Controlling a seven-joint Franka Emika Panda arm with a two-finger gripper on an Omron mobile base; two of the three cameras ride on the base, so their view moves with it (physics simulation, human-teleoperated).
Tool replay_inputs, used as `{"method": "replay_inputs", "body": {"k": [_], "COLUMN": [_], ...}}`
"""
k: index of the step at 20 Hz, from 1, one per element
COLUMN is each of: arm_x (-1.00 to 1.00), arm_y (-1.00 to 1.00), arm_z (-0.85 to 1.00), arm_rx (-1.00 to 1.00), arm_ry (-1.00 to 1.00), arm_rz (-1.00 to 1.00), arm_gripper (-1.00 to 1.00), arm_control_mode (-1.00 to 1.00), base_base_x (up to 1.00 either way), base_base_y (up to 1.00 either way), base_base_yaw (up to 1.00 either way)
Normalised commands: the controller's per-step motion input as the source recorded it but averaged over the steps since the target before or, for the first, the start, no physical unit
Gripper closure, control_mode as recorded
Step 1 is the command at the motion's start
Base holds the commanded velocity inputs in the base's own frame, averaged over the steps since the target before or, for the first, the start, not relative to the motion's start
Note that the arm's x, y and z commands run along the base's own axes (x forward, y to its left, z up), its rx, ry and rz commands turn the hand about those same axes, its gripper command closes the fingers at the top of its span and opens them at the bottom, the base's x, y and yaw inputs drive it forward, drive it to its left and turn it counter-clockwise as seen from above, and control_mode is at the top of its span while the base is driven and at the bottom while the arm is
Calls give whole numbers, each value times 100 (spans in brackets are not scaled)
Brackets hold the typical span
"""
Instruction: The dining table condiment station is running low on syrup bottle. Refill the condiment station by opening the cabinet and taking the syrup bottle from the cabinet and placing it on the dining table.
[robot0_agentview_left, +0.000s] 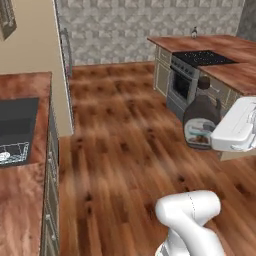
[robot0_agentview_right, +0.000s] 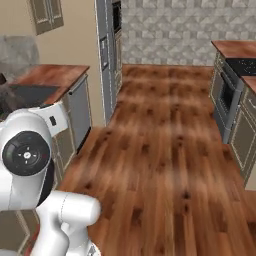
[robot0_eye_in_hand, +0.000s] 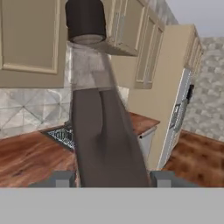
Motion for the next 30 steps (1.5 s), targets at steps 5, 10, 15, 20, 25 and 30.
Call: {"method": "replay_inputs", "body": {"k": [5,10,15,20,25,30], "arm_x": [0,0,0,0,0,0], "arm_y": [0,0,0,0,0,0], "arm_z": [0,0,0,0,0,0], "arm_rx": [0,0,0,0,0,0], "arm_ry": [0,0,0,0,0,0], "arm_rz": [0,0,0,0,0,0], "arm_gripper": [100,100,100,100,100,100], "arm_control_mode": [100,100,100,100,100,100], "base_base_x": [12,69,100,100,100,100], "base_base_y": [-40,-43,-16,3,74,100], "base_base_yaw": [-74,-48,-21,-18,-26,-19]}}
